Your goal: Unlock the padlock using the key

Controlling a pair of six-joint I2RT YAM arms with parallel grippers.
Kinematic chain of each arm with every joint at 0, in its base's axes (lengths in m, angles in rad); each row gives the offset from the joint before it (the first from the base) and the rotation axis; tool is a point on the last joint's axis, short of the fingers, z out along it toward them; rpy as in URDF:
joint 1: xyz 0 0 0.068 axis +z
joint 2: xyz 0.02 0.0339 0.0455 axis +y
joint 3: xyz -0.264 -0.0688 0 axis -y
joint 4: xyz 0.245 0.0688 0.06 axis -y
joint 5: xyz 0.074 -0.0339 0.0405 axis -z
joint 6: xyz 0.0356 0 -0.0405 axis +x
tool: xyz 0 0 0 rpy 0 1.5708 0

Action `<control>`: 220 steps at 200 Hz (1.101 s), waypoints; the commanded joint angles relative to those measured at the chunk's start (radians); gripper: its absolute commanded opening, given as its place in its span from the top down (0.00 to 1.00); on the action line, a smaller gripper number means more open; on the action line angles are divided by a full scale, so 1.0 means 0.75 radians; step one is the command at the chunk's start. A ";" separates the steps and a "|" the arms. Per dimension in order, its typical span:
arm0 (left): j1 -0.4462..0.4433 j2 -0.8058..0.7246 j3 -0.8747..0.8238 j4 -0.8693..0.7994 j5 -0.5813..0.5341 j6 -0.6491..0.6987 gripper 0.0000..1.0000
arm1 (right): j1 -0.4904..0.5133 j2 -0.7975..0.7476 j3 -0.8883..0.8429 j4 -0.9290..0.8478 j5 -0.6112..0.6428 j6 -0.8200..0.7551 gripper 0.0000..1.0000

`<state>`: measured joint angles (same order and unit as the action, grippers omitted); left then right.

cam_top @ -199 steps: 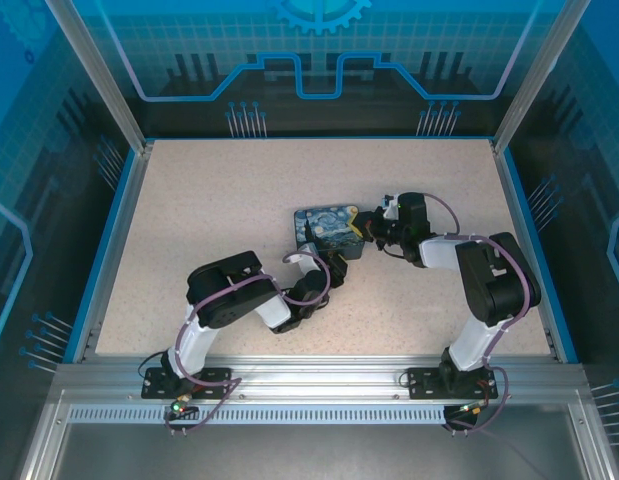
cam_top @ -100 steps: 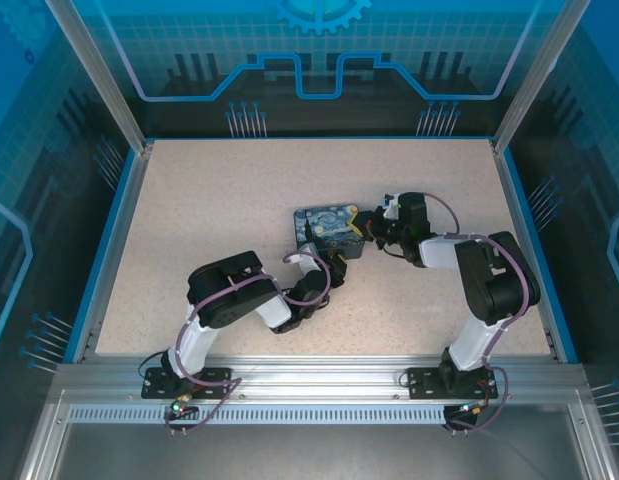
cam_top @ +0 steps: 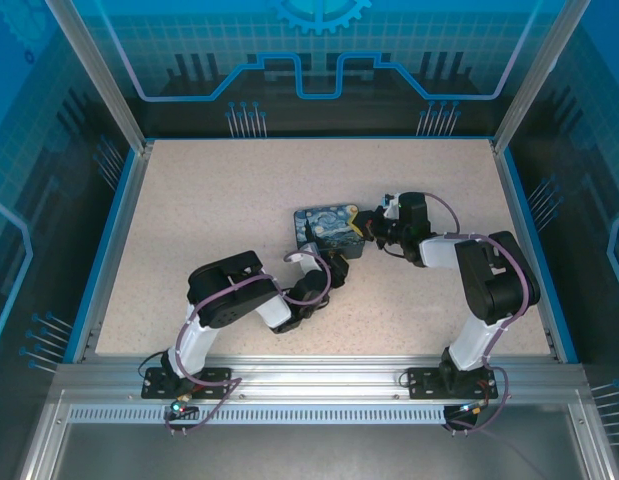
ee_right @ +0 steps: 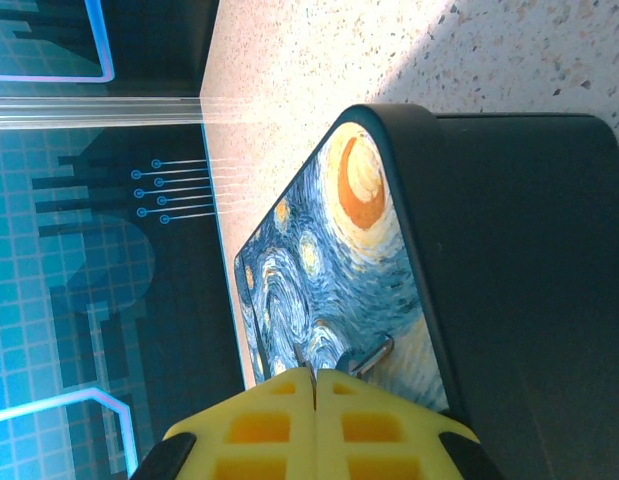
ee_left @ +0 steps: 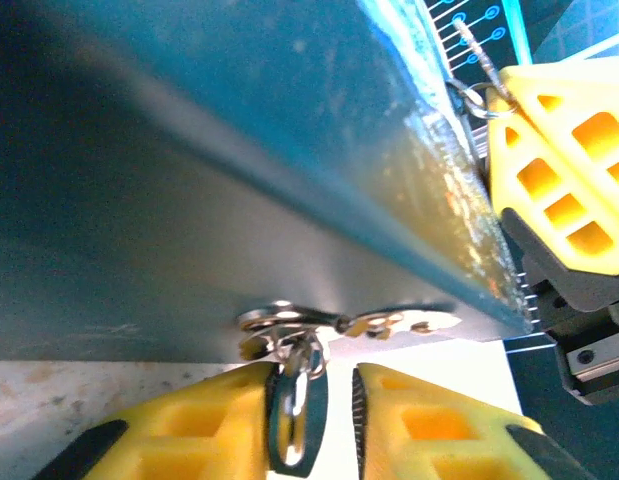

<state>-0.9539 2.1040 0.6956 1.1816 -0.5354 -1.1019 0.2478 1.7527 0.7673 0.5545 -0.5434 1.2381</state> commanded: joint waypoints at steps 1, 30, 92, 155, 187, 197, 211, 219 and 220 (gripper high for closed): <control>-0.008 0.044 -0.002 -0.256 0.050 -0.039 0.69 | -0.017 0.032 0.006 -0.050 0.009 -0.021 1.00; -0.008 0.037 0.019 -0.321 0.040 -0.044 0.70 | -0.018 0.034 0.005 -0.050 0.008 -0.021 1.00; -0.009 0.034 0.031 -0.398 0.025 -0.063 0.83 | -0.024 0.037 0.002 -0.045 0.004 -0.019 1.00; 0.011 -0.042 -0.016 -0.372 0.118 -0.048 1.00 | -0.038 0.010 0.034 -0.054 -0.035 -0.006 1.00; 0.048 -0.100 -0.070 -0.319 0.259 -0.064 1.00 | -0.061 -0.060 0.066 -0.090 -0.072 -0.010 1.00; 0.062 -0.112 -0.087 -0.290 0.311 -0.069 1.00 | -0.066 -0.090 0.071 -0.108 -0.086 -0.016 1.00; 0.084 -0.121 -0.113 -0.232 0.383 -0.086 1.00 | -0.078 -0.132 0.066 -0.122 -0.110 -0.026 1.00; 0.097 -0.123 -0.125 -0.202 0.415 -0.107 1.00 | -0.083 -0.159 0.060 -0.138 -0.121 -0.031 1.00; 0.098 -0.124 -0.127 -0.199 0.418 -0.108 1.00 | -0.085 -0.163 0.059 -0.138 -0.123 -0.031 1.00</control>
<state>-0.9054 2.0144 0.6537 1.0595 -0.3637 -1.1290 0.2062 1.7100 0.7918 0.4870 -0.5823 1.2373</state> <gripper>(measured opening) 0.137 0.062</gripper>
